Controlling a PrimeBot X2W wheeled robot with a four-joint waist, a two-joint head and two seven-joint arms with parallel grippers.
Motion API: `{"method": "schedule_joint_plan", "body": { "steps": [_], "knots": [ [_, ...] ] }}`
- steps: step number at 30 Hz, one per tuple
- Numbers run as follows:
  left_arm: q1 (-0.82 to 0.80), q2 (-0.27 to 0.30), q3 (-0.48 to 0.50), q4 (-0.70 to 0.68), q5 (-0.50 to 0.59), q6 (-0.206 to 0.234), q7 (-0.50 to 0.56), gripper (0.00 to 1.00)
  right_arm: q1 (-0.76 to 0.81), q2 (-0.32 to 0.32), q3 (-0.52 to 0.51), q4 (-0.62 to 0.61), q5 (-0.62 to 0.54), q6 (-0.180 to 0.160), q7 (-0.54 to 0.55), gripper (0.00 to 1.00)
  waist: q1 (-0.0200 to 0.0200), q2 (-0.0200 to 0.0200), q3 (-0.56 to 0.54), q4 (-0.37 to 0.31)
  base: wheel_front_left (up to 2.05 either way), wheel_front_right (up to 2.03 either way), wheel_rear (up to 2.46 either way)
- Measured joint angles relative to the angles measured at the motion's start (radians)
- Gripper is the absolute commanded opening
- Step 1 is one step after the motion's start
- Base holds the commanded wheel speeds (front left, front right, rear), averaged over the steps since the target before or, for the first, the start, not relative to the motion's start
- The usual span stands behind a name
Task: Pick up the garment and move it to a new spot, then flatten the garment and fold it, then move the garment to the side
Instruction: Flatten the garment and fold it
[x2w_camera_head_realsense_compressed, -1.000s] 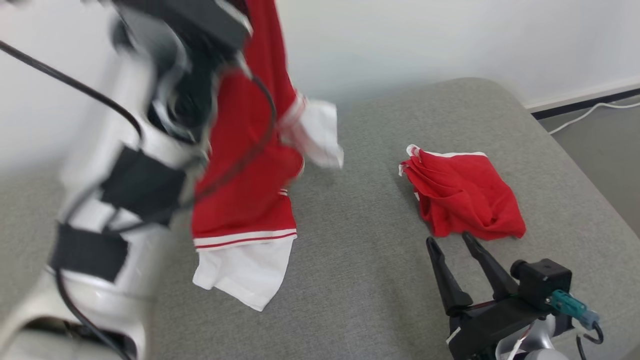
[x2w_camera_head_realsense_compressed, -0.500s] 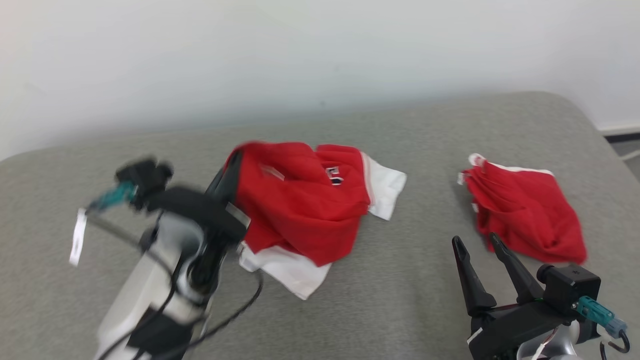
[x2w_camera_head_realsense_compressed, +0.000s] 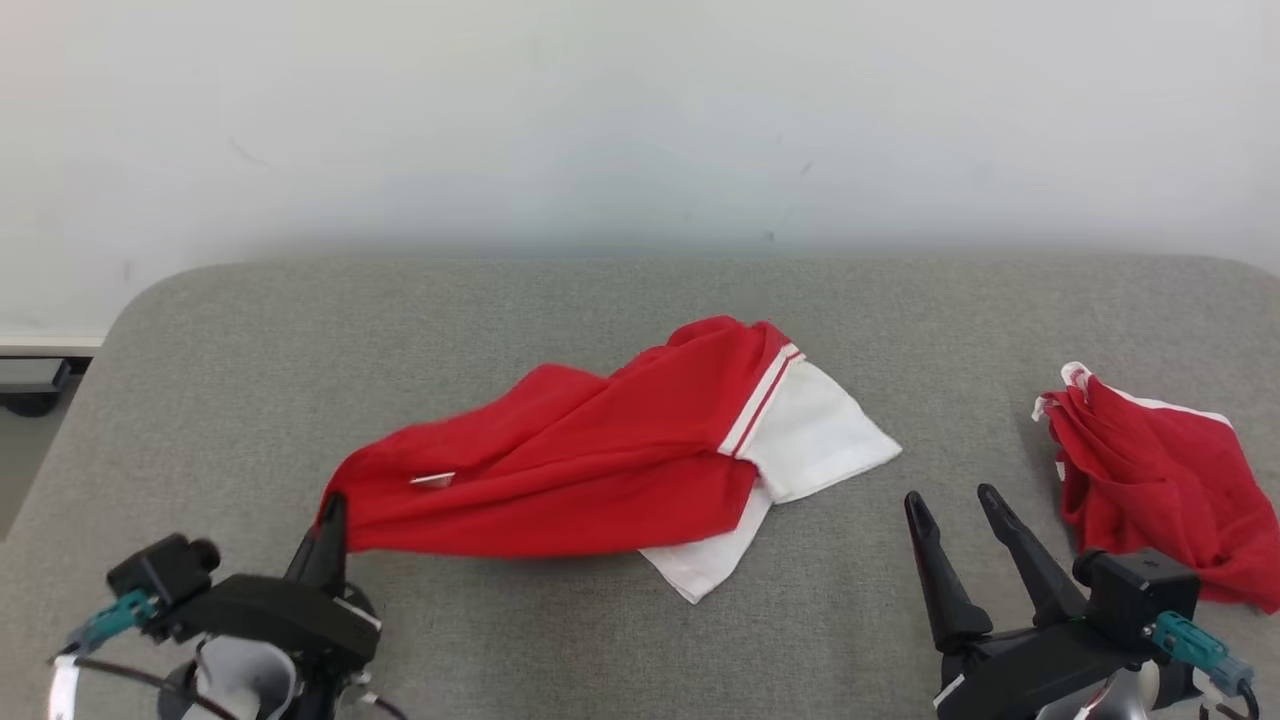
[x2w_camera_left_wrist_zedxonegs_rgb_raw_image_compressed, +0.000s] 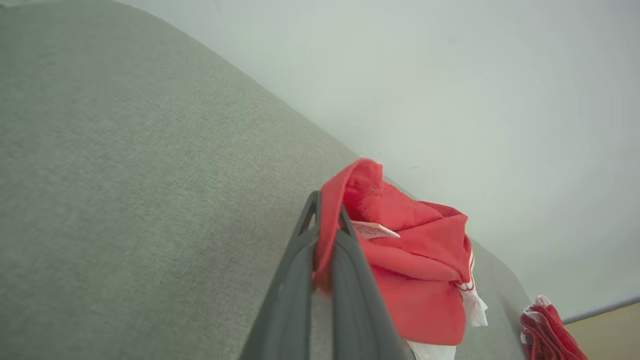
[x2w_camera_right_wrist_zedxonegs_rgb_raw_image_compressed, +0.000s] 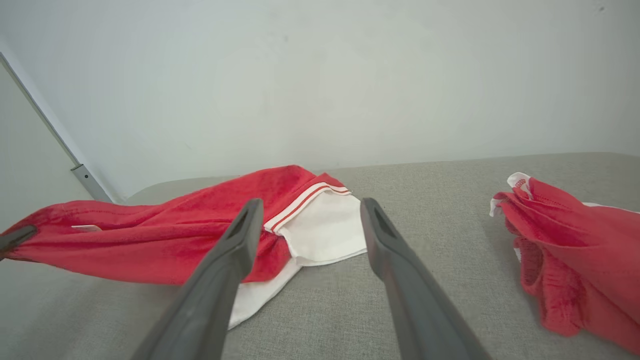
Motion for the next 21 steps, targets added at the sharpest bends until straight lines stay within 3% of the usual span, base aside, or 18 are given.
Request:
{"method": "schedule_joint_plan", "body": {
  "steps": [4, 5, 6, 7, 8, 21],
  "knots": [
    [0.036, 0.014, 0.027, 0.003, -0.001, 0.021, -0.016, 0.04, -0.002, 0.003, 0.008, -0.004, 0.000, 0.000, 0.003, 1.00, 0.0000, 0.0000, -0.003, 0.005, 0.00, 0.00, 0.00],
    [0.038, 0.014, 0.029, 0.007, -0.002, 0.024, -0.021, 0.16, -0.002, 0.003, 0.009, -0.004, 0.000, 0.000, 0.008, 1.00, 0.0000, 0.0000, -0.002, 0.004, 0.00, 0.00, 0.00],
    [0.038, 0.014, 0.028, 0.009, -0.002, 0.024, -0.021, 0.35, -0.002, 0.003, 0.009, -0.004, 0.000, 0.000, 0.009, 1.00, 0.0001, 0.0000, 0.000, 0.002, 0.00, 0.00, 0.00],
    [0.038, 0.013, 0.028, 0.012, -0.002, 0.024, -0.021, 0.45, -0.003, 0.003, 0.010, -0.004, 0.000, 0.000, 0.010, 1.00, 0.0002, 0.0000, 0.001, 0.001, 0.00, 0.00, 0.00],
    [0.040, 0.013, 0.029, 0.019, -0.005, 0.024, -0.021, 0.97, -0.006, 0.003, 0.012, -0.002, 0.000, 0.000, 0.010, 1.00, 0.0002, 0.0000, 0.002, -0.001, 0.00, 0.00, 0.00],
    [0.131, 0.043, 0.075, 0.029, -0.018, 0.051, -0.042, 1.00, -0.022, -0.002, 0.004, 0.004, 0.000, 0.000, 0.022, 1.00, 0.0002, 0.0000, -0.001, -0.019, 0.00, 0.00, 0.00]
  ]
}}
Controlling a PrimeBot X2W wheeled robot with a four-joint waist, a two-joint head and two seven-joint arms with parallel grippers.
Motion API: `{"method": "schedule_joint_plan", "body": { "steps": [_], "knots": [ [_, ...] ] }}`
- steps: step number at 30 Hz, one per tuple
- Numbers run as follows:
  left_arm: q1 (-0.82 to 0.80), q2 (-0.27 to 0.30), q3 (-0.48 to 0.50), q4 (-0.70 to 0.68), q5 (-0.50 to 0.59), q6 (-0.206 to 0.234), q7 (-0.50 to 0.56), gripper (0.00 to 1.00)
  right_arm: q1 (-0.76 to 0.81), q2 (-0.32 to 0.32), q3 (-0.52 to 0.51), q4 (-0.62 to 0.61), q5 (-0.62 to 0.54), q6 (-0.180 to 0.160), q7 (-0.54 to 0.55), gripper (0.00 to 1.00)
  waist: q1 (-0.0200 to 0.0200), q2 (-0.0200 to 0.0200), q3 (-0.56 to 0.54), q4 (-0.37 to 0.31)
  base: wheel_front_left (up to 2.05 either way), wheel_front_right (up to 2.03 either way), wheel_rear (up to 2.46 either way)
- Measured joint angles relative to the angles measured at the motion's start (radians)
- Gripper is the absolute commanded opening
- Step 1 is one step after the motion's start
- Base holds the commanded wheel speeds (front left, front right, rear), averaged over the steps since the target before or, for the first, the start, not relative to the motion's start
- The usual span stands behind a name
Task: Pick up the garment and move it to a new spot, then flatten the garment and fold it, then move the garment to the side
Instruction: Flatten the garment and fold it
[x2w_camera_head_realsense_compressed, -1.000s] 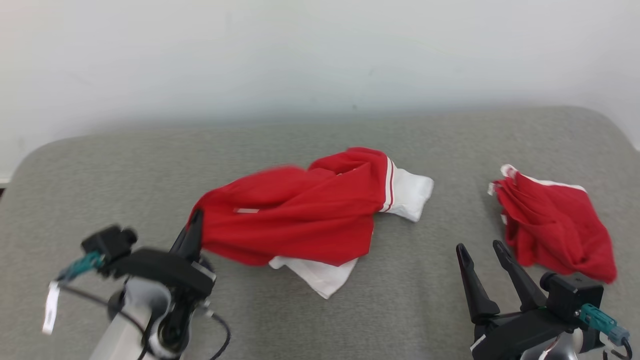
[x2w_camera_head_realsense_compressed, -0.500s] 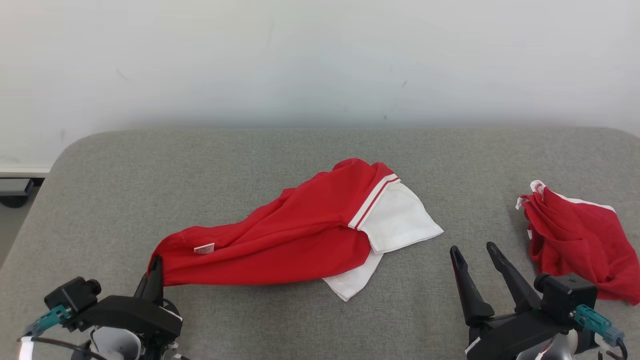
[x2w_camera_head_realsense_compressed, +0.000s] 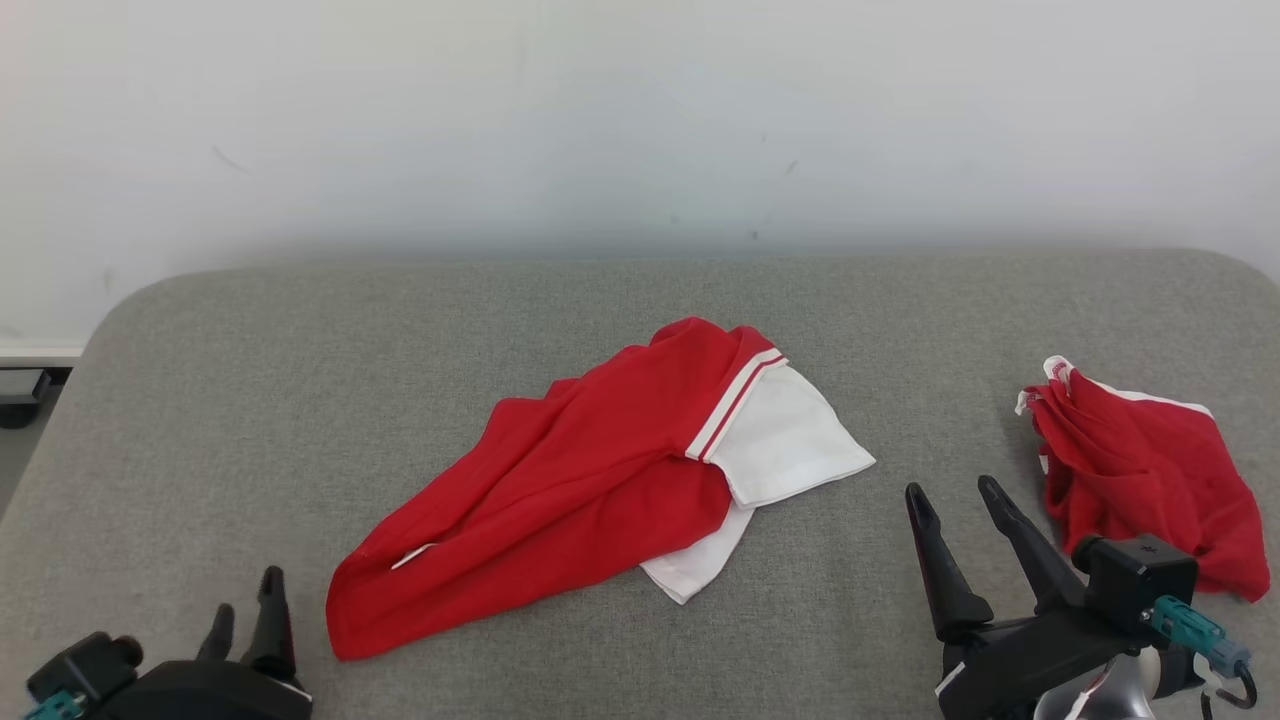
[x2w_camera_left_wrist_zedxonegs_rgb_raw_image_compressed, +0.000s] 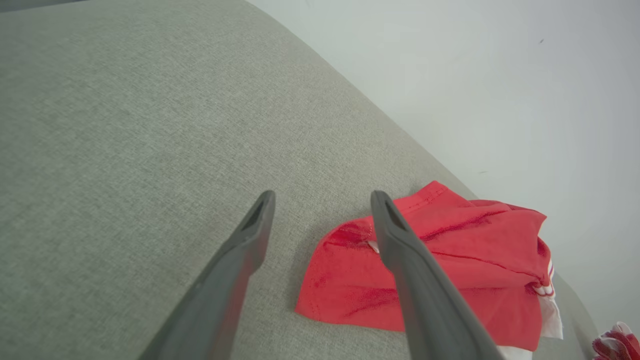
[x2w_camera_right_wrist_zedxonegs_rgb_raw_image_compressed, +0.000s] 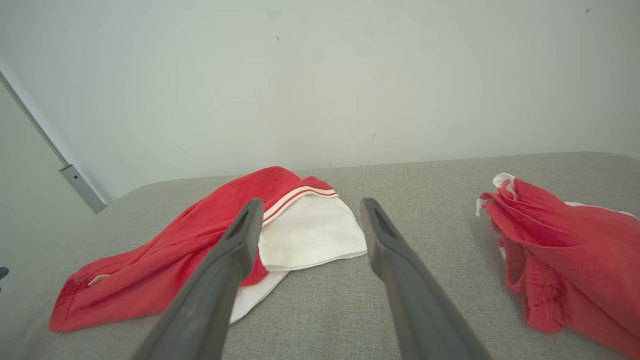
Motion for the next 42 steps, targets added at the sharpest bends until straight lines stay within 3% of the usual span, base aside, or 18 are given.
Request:
{"method": "schedule_joint_plan", "body": {
  "steps": [5, 9, 22, 30, 42],
  "knots": [
    [0.019, 0.016, 0.016, -0.052, 0.020, 0.000, -0.058, 1.00, 0.000, -0.001, -0.015, 0.025, 0.001, -0.001, 0.001, 1.00, 0.0000, 0.0000, -0.016, 0.001, 0.00, 0.00, 0.00],
    [0.041, 0.068, -0.021, -0.152, 0.150, -0.001, -0.089, 1.00, -0.001, 0.012, -0.055, 0.036, 0.030, -0.009, -0.031, 1.00, -0.0001, 0.0000, -0.032, 0.004, 0.00, 0.00, 0.00],
    [0.222, 0.060, -0.075, -0.363, 0.336, 0.029, -0.092, 1.00, 0.038, 0.028, -0.118, 0.111, 0.047, -0.032, -0.081, 1.00, -0.0001, -0.0001, -0.076, 0.029, 0.00, 0.00, 0.00],
    [0.280, 0.089, -0.074, -0.400, 0.370, 0.036, -0.056, 1.00, 0.064, 0.037, -0.126, 0.150, 0.053, -0.036, -0.084, 1.00, -0.0001, -0.0001, -0.092, 0.015, 0.00, 0.00, 0.00],
    [0.320, 0.072, 0.013, -0.403, 0.395, 0.036, 0.031, 1.00, 0.091, 0.034, -0.142, 0.204, 0.054, -0.044, -0.076, 1.00, -0.0001, 0.0000, -0.104, -0.017, 0.00, 0.00, 0.00]
  ]
}}
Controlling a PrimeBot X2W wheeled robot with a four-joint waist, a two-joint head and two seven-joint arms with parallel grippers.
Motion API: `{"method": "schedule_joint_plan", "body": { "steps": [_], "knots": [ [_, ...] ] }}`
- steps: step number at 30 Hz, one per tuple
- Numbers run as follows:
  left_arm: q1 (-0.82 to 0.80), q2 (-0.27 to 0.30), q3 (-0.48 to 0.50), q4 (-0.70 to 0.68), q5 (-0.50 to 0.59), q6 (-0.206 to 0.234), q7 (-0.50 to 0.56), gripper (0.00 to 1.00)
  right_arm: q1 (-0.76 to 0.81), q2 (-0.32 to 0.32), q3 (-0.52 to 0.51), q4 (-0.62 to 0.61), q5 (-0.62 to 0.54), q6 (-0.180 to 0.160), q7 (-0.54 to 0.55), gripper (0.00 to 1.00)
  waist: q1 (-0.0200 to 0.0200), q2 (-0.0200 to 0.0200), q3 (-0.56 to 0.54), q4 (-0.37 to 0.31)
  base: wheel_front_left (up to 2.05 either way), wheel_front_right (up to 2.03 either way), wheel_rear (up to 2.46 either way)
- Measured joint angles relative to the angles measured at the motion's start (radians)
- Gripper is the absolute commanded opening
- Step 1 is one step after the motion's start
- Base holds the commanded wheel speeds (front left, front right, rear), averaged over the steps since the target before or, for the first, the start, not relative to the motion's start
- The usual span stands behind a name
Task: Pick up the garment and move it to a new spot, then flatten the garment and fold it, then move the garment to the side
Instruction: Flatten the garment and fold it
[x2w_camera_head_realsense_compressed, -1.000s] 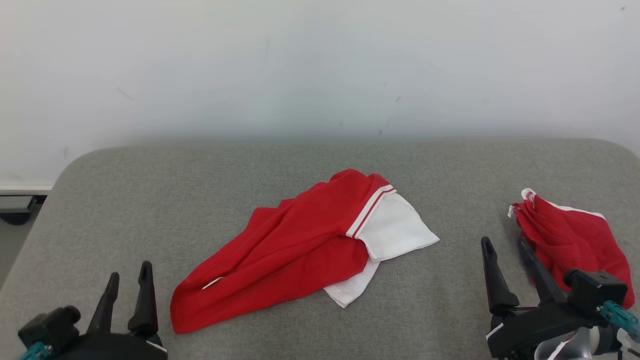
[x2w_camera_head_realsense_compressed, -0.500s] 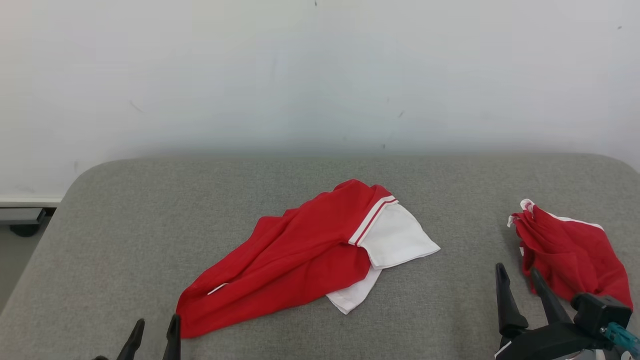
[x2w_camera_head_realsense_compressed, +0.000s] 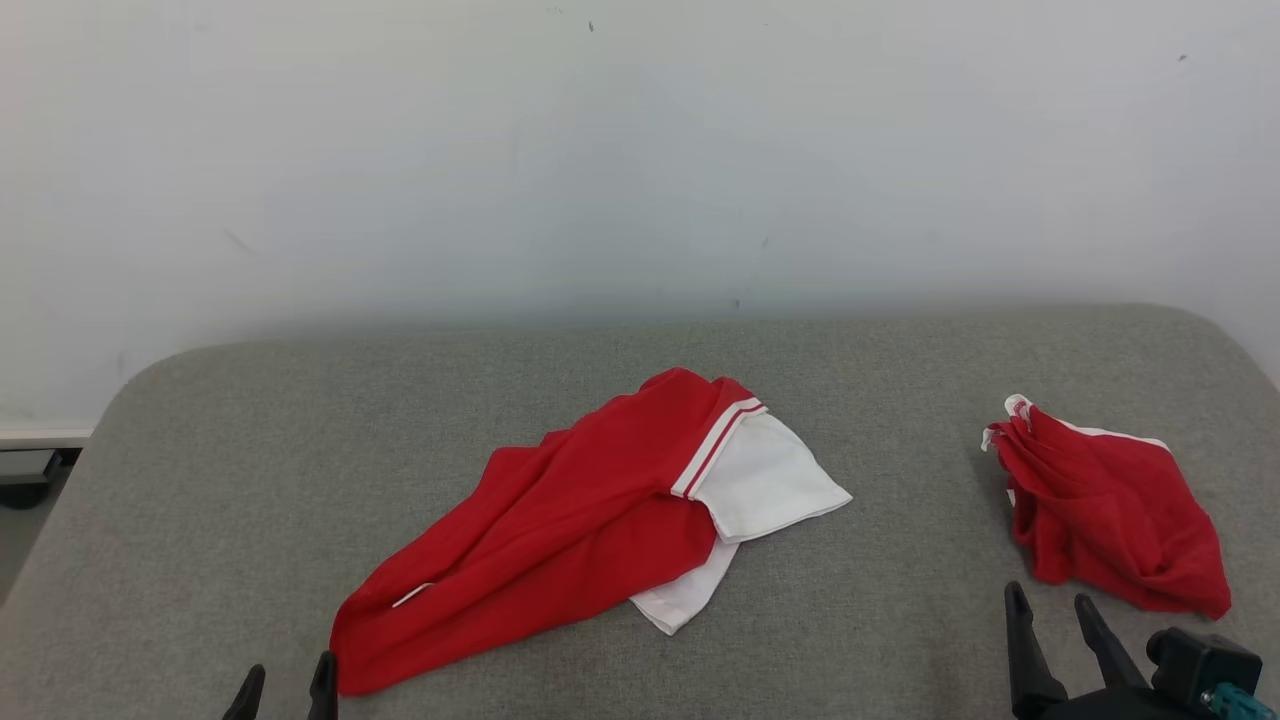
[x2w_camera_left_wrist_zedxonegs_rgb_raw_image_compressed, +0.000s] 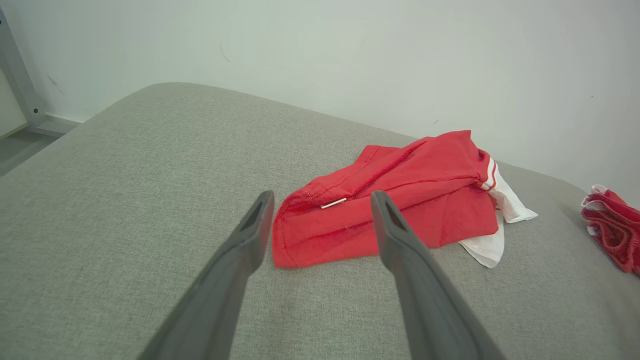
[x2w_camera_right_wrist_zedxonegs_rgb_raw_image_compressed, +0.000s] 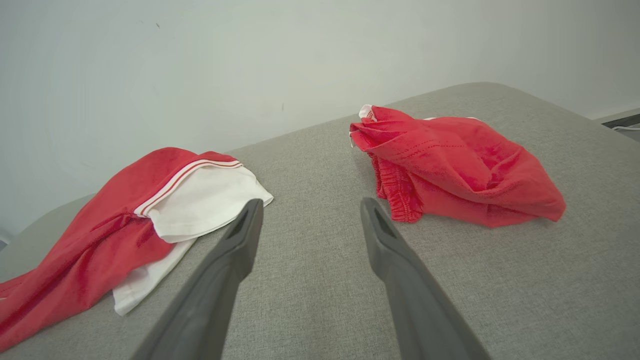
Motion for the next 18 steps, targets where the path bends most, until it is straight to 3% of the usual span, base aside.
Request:
{"method": "schedule_joint_plan", "body": {
  "steps": [18],
  "knots": [
    [0.019, -0.058, 0.046, -0.068, 0.074, 0.000, 0.106, 1.00, 0.012, -0.002, 0.008, 0.010, 0.000, 0.000, 0.000, 1.00, 0.0000, 0.0000, 0.010, -0.005, 0.00, 0.00, 0.00]
  ]
}}
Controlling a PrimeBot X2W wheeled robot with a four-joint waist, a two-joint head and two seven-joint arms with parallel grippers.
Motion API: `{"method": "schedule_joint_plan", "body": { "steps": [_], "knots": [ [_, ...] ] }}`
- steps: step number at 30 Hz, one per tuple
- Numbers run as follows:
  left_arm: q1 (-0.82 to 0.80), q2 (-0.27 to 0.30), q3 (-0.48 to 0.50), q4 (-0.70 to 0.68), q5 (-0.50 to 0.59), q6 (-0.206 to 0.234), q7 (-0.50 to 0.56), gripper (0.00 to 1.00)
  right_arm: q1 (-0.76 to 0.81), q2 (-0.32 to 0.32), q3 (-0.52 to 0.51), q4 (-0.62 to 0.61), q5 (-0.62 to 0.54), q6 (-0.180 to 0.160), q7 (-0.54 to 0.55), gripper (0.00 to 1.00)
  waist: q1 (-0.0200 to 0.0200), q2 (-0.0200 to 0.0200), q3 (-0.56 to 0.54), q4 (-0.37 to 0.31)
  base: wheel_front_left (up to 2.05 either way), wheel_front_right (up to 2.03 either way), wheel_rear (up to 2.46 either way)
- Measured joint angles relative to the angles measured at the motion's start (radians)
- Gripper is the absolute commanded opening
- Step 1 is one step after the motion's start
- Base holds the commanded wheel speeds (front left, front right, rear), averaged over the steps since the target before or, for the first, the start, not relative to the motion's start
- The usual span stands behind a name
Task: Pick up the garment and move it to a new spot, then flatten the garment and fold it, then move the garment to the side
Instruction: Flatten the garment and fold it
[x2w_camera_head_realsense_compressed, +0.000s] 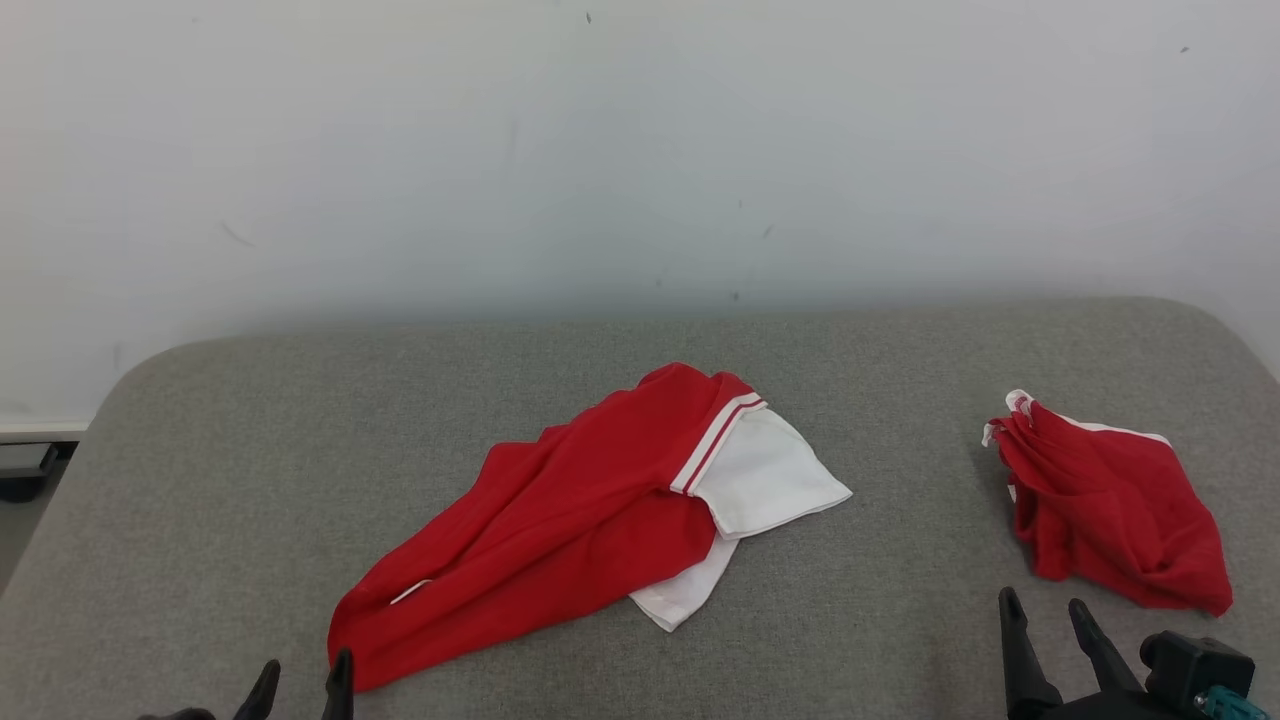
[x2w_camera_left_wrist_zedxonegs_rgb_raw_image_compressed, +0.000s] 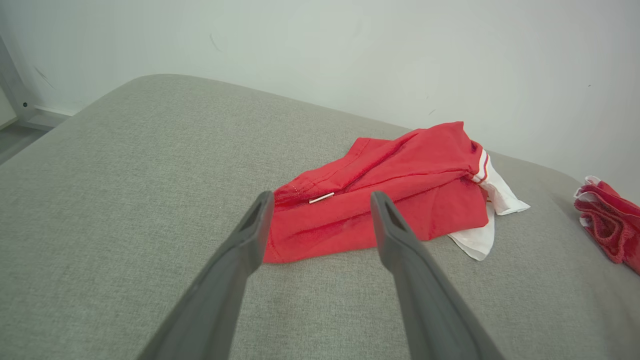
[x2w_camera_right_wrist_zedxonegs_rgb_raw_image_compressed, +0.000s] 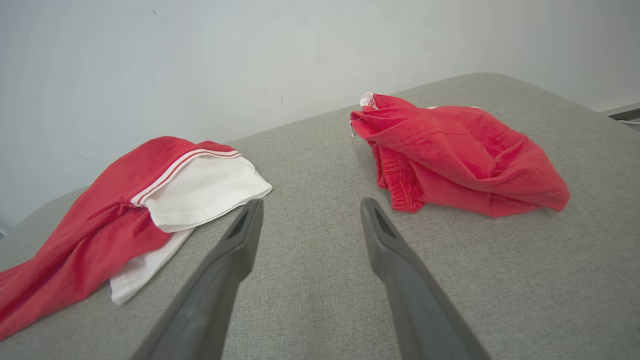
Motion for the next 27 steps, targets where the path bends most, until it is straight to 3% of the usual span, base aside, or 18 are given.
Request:
{"method": "schedule_joint_plan", "body": {
  "steps": [9, 14, 23, 27],
  "knots": [
    [0.015, -0.012, -0.004, -0.024, 0.036, 0.000, 0.067, 1.00, 0.000, -0.010, 0.007, -0.005, -0.001, 0.000, 0.004, 1.00, 0.0001, 0.0000, 0.014, 0.005, 0.00, 0.00, 0.00],
    [-0.033, -0.017, -0.029, -0.022, 0.058, 0.000, 0.127, 1.00, -0.029, -0.034, 0.020, 0.001, -0.003, 0.011, 0.058, 1.00, 0.0001, 0.0001, 0.037, 0.014, 0.00, 0.00, 0.00],
    [-0.283, 0.015, -0.079, 0.028, 0.061, -0.020, 0.327, 1.00, -0.269, -0.161, 0.145, 0.042, -0.029, 0.115, 0.331, 1.00, 0.0002, 0.0002, 0.116, 0.032, 0.00, 0.00, 0.00],
    [-0.411, 0.012, -0.087, 0.082, 0.061, -0.028, 0.426, 1.00, -0.407, -0.197, 0.154, 0.070, -0.030, 0.134, 0.452, 1.00, 0.0003, 0.0002, 0.166, 0.045, 0.00, 0.00, 0.00]
  ]
}}
